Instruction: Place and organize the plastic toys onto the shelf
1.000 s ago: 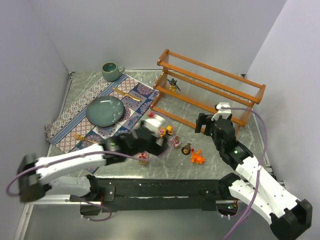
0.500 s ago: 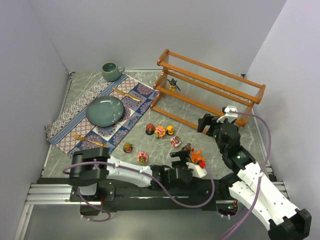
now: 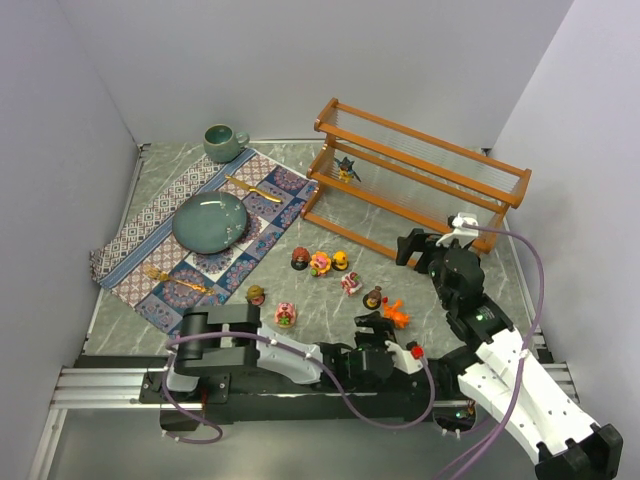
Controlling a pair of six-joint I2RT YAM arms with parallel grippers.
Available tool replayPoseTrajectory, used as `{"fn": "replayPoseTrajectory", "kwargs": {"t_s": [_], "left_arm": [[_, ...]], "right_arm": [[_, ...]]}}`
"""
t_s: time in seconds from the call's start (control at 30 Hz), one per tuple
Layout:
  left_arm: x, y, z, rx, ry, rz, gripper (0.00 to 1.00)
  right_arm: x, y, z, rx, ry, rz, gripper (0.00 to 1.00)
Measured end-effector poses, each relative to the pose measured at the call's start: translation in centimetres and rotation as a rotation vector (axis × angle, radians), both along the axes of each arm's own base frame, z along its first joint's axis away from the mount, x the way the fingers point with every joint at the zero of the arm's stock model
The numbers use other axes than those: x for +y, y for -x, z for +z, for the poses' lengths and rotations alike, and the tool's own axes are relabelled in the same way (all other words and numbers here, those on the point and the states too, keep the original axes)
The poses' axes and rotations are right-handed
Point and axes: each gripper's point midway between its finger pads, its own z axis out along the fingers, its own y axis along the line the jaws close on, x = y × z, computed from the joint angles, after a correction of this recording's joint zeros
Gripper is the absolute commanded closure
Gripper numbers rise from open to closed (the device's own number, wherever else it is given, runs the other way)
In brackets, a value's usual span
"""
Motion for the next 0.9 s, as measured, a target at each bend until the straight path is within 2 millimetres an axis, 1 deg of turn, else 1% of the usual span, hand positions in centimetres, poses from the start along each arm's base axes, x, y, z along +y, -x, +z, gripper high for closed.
{"fn": "replayPoseTrajectory", "kwargs": {"t_s": [0.07, 0.17, 0.4, 0.57, 0.6, 0.67, 0.7, 0.77, 0.8, 0.9], "left_arm": [[-0.4, 0.0, -0.1, -0.006, 0.003, -0.003, 0.26], [-0.8, -0.1, -0.1, -0.018, 0.006, -0.008, 0.31], [-1.5, -0.9, -0.8, -0.014, 0.006, -0.001, 0.46], [-1.4, -1.4, -1.4, -0.011, -0.005, 0.009, 0.51], [-1.4, -1.5, -1.4, -0.010, -0.005, 0.010, 0.55], [-1.4, -1.6, -1.5, -0.009, -0.004, 0.012, 0.59], [-1.4, -1.6, -1.5, -0.008, -0.004, 0.014, 0.68], [-1.3, -1.7, -1.5, -0.006, -0.001, 0.017, 0.75], [-1.3, -1.8, -1.5, -0.006, -0.001, 0.018, 0.82], [-1.3, -1.9, -1.4, -0.008, 0.005, 0.024, 0.89]], "right_arm": [[0.0, 0.0, -0.1, -0.001, 0.000, -0.001, 0.00], [0.0, 0.0, 0.0, -0.001, -0.001, 0.001, 0.00], [0.0, -0.1, 0.3, -0.014, -0.008, 0.001, 0.00], [0.0, -0.1, 0.3, -0.014, -0.008, 0.001, 0.00], [0.0, -0.1, 0.3, -0.014, -0.008, 0.002, 0.00], [0.0, -0.1, 0.3, -0.016, -0.009, 0.004, 0.00], [0.1, -0.1, 0.3, -0.017, -0.010, 0.005, 0.00], [0.1, -0.1, 0.4, -0.019, -0.012, 0.007, 0.00], [0.1, -0.1, 0.4, -0.019, -0.012, 0.007, 0.00], [0.1, -0.1, 0.4, -0.019, -0.012, 0.007, 0.00]]}}
